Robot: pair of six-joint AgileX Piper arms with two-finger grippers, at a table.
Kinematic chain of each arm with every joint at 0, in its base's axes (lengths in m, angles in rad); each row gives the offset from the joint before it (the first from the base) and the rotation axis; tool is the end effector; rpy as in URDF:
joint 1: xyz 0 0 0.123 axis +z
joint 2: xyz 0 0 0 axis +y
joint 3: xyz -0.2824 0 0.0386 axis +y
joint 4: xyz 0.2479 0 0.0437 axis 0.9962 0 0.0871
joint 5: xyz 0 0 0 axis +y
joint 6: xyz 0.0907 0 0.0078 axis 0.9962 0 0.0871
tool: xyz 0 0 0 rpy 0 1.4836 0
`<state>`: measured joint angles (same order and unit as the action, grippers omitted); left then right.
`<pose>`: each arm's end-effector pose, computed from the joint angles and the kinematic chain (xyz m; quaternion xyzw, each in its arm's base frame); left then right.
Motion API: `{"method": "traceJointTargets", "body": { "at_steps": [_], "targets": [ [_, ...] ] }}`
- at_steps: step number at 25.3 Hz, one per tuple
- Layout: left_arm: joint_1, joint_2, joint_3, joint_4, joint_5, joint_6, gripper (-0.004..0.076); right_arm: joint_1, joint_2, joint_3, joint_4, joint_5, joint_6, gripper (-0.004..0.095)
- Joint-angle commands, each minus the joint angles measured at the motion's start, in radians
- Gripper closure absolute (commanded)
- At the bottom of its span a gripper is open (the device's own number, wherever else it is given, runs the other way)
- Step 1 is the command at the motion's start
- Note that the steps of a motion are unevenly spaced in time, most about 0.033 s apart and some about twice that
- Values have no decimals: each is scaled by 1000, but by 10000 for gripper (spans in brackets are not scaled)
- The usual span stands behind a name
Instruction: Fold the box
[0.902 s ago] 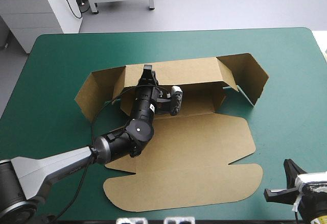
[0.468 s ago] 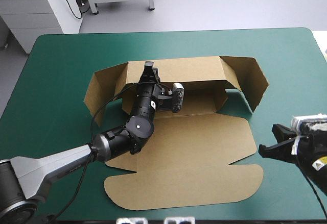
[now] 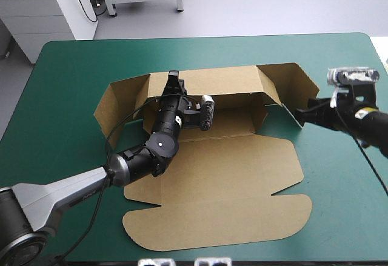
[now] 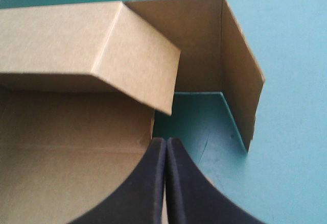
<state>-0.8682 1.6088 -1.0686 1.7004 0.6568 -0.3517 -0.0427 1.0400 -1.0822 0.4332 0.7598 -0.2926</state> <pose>0.2698 -0.2332 0.2887 0.6228 0.4999 0.3912 0.4573 0.2098 0.0174 0.3922 -0.0372 0.8728 0.1259 0.4701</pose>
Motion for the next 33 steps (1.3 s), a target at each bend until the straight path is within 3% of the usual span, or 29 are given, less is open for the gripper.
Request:
{"method": "traceJointTargets", "body": {
  "at_steps": [1,11,22,30,33],
  "targets": [
    [0,-40,-34,48,26,-9,732,-4,126,-161,30,-67,-27,928],
    [0,-40,-34,48,26,-9,732,-4,482,-554,86,-6,-27,928],
    [0,-40,-34,48,27,-9,732,-4,749,-745,126,-4,39,928],
    [0,-40,-34,48,27,-9,732,-4,804,-745,130,195,43,928],
    [0,-40,-34,48,27,-9,732,-4,802,-745,124,330,17,928]
  ]
}}
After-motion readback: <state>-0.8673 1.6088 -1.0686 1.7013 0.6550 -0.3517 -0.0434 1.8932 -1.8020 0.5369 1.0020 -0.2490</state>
